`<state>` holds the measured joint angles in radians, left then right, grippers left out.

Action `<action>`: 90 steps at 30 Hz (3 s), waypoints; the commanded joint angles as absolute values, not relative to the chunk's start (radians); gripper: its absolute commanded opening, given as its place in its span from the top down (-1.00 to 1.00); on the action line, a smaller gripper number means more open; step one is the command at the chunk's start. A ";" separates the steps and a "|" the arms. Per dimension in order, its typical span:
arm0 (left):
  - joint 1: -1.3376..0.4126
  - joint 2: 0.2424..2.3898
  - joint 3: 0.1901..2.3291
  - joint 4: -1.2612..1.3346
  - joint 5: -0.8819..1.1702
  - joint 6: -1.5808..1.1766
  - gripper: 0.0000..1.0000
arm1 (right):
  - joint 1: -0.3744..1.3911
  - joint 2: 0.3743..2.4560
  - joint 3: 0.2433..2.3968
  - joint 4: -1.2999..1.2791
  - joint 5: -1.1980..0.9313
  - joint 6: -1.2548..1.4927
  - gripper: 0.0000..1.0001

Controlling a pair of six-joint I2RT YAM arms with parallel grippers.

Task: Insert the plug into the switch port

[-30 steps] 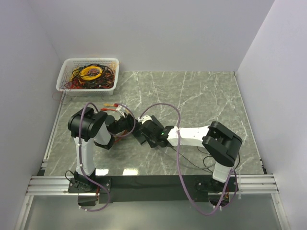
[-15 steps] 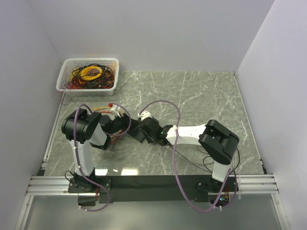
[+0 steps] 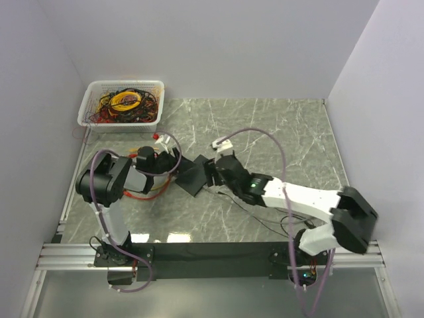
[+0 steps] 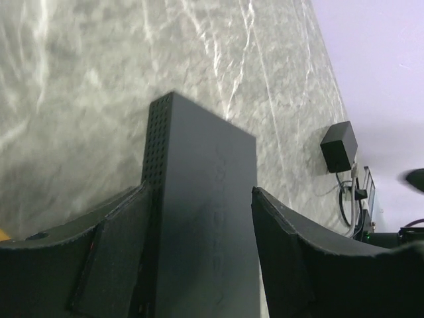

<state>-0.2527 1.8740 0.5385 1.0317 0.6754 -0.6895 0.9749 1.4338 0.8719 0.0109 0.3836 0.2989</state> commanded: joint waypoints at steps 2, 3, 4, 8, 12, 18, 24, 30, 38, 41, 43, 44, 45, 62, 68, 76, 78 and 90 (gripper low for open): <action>-0.258 1.764 0.623 0.841 0.695 -0.629 -0.36 | 0.966 1.277 0.807 -0.064 0.485 0.327 -0.42; -0.258 1.732 0.646 0.813 0.689 -0.621 -0.36 | 0.963 1.264 0.790 -0.069 0.485 0.334 -0.38; -0.258 1.717 0.655 0.786 0.683 -0.615 -0.36 | 0.948 1.259 0.775 -0.078 0.473 0.342 -0.36; -0.267 1.640 0.698 0.642 0.637 -0.586 -0.36 | 0.908 1.299 0.730 -0.086 0.408 0.380 -0.23; -0.290 1.568 0.712 0.524 0.539 -0.581 -0.35 | 0.890 1.345 0.730 -0.081 0.365 0.396 -0.07; -0.422 1.325 0.593 0.318 0.195 -0.646 -0.29 | 0.829 1.379 0.798 -0.091 0.325 0.397 -0.03; -0.685 1.088 0.441 0.180 -0.116 -0.854 -0.20 | 0.684 1.488 0.948 -0.074 0.111 0.426 -0.02; -0.801 0.915 0.336 0.003 -0.366 -1.064 -0.08 | 0.604 1.696 1.083 -0.019 -0.078 0.475 0.00; -0.804 1.014 0.322 -0.008 -0.426 -1.152 -0.27 | 0.581 1.828 1.158 0.024 -0.172 0.499 0.02; -0.802 1.098 0.337 0.044 -0.442 -1.163 -0.37 | 0.581 1.862 1.167 0.035 -0.182 0.502 0.03; -0.804 1.152 0.354 0.073 -0.451 -1.160 -0.41 | 0.581 1.870 1.161 0.047 -0.190 0.505 0.03; -0.804 1.169 0.362 0.083 -0.457 -1.157 -0.41 | 0.581 1.871 1.146 0.054 -0.193 0.505 0.03; -0.802 1.202 0.382 0.080 -0.466 -1.155 -0.43 | 0.581 1.873 1.138 0.064 -0.195 0.506 0.04; -0.623 1.434 0.576 0.166 -0.390 -0.986 -0.44 | 0.612 1.816 0.905 0.202 -0.245 0.615 0.19; -0.615 1.574 0.687 0.210 -0.307 -0.950 -0.40 | 0.672 1.730 0.815 0.227 -0.235 0.656 0.20; -0.614 1.744 0.877 0.219 -0.232 -0.890 -0.37 | 0.833 1.655 0.767 0.218 -0.207 0.730 0.20; -0.615 1.802 0.965 0.200 -0.215 -0.850 -0.37 | 0.860 1.640 0.761 0.224 -0.199 0.747 0.20; -0.583 2.040 1.328 0.202 0.072 -0.675 -0.35 | 0.923 1.578 0.730 0.258 -0.199 0.756 0.20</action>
<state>-0.5831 2.0163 1.2598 0.1619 -0.0662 -0.7452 0.9176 1.6314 0.7307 0.2142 -0.2043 0.7582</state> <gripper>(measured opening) 0.676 0.402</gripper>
